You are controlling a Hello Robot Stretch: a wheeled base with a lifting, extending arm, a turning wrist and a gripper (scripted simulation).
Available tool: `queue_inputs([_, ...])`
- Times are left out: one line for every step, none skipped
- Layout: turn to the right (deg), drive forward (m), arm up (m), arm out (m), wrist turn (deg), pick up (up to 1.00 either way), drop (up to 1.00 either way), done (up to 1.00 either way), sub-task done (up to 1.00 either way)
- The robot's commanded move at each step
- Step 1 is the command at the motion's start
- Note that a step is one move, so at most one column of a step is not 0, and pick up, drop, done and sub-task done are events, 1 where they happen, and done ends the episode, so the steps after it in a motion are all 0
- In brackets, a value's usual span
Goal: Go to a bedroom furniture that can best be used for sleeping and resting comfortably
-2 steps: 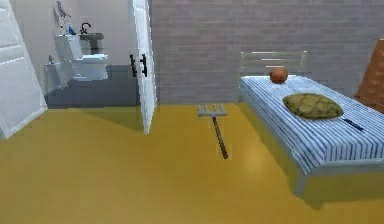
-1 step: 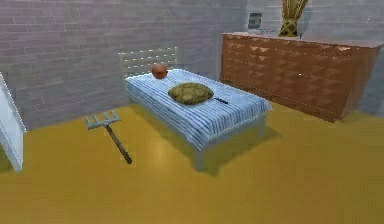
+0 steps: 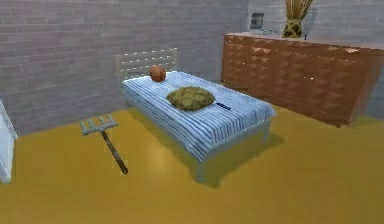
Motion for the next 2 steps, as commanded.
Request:
queue_inputs([6.0, 0.0, 0.0, 0.0, 0.0, 0.0, 0.0, 0.0, 0.0])
queue_inputs([0.0, 0.25, 0.0, 0.0, 0.0, 0.0, 0.0, 0.0, 0.0])
